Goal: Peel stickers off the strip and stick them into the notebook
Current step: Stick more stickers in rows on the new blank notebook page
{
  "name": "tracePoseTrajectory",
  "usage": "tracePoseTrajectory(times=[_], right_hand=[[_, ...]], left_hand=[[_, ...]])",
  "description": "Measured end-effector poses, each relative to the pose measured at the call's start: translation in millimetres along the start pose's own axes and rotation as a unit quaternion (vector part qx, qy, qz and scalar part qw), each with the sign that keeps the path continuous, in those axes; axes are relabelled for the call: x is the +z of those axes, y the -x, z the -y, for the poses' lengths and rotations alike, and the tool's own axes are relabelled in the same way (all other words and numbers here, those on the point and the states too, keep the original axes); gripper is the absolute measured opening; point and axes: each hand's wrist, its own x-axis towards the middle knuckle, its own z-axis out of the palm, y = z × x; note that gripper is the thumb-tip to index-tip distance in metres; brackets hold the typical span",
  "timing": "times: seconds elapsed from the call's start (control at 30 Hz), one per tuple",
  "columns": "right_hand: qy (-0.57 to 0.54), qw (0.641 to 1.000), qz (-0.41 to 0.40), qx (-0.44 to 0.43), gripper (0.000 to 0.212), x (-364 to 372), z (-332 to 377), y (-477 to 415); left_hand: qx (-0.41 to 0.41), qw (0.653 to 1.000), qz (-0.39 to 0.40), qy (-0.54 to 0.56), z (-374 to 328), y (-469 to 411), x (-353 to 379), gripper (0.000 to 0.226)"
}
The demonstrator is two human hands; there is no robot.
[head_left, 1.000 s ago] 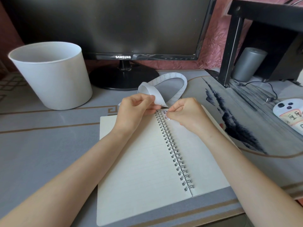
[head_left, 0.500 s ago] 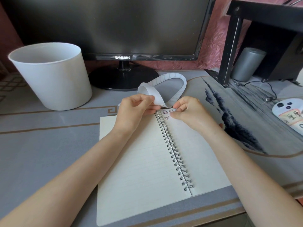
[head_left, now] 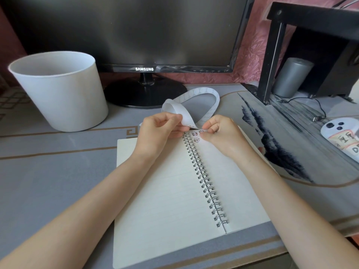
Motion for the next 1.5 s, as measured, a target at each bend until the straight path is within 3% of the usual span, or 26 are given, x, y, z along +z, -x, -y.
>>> tracePoseTrajectory(times=[0.13, 0.23, 0.3, 0.47, 0.7, 0.97, 1.5], right_hand=[[-0.092, 0.99, -0.057, -0.086, 0.006, -2, 8, 6], [-0.111, 0.981, -0.04, -0.154, 0.002, -2, 17, 12], [-0.098, 0.98, -0.026, -0.169, 0.011, -1, 18, 13], [-0.132, 0.976, -0.057, -0.165, 0.025, 1, 16, 10], [-0.195, 0.964, -0.062, -0.168, 0.016, 0, 16, 8], [-0.164, 0.968, -0.051, -0.182, 0.008, 1, 17, 11], [-0.125, 0.976, -0.051, -0.172, 0.008, 2, 17, 10]], left_hand=[[0.004, 1.0, 0.007, 0.001, 0, 0, 0, 0.016], [0.012, 1.0, 0.014, -0.004, 0, 0, -1, 0.017], [0.017, 1.0, 0.017, -0.009, 0, 0, 0, 0.019], [0.03, 0.999, 0.014, -0.013, -2, 1, 0, 0.017], [0.047, 0.996, 0.05, -0.052, 1, 0, 0, 0.012], [0.073, 0.995, 0.045, -0.042, 3, 0, -1, 0.014], [0.049, 0.997, 0.041, -0.035, 2, 0, 0, 0.013]])
